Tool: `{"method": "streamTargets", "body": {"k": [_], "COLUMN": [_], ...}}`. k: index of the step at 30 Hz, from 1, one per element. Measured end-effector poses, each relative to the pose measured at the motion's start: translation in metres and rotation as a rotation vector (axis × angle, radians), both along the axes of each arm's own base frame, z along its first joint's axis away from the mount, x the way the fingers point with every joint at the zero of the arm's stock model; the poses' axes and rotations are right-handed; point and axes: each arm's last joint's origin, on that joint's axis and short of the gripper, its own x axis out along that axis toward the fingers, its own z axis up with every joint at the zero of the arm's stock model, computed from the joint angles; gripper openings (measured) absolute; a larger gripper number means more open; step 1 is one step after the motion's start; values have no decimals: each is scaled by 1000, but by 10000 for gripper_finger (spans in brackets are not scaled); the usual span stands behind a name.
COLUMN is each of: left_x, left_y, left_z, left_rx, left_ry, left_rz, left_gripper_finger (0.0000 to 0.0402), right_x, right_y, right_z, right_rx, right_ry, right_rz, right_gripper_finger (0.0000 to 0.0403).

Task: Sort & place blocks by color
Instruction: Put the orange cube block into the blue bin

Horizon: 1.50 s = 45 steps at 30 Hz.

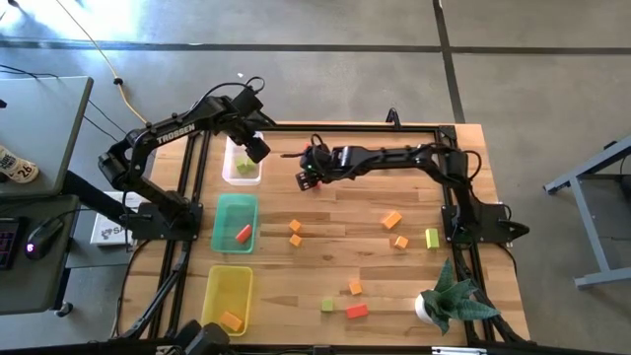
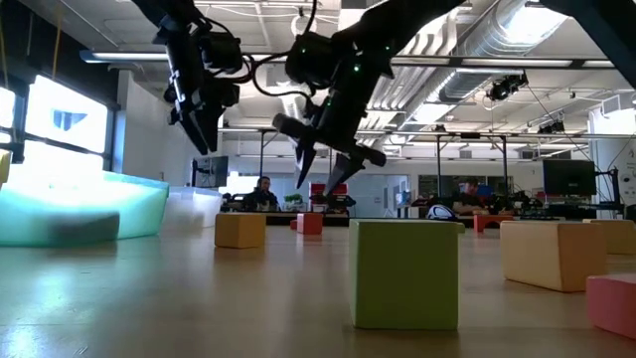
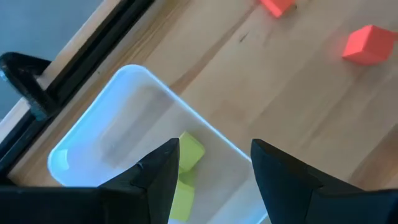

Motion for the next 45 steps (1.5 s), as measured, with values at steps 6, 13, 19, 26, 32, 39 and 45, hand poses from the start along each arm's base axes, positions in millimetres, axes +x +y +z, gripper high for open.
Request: {"method": "streamTargets", "body": {"k": [6,13,19,26,32,39,45], "left_x": [1,1,1,1,1,5,10], "left_y": [-1,-1,-1,-1,-1,-5,-11], "left_z": [0,0,0,0,0,1,2], "left_rx": [0,3,3,9,11,-94,-191], "left_ry": [0,3,3,10,12,-128,-282], "left_rz": [-4,-16,-16,-45,-59,-191,-306], "left_gripper_finger": [186,186,186,186,186,186,186], "right_x": [4,8,9,11,13,13,6], "right_y": [-2,-3,-2,-1,1,9,11], "right_z": [-19,-38,-45,-43,-40,-14,25], "right_rx": [34,53,89,122,162,156,108], "right_ry": [27,58,61,26,-3,-75,-166], "right_rz": [11,-4,-7,16,85,197,319], "right_gripper_finger": [233,233,203,103,103,103,103]}}
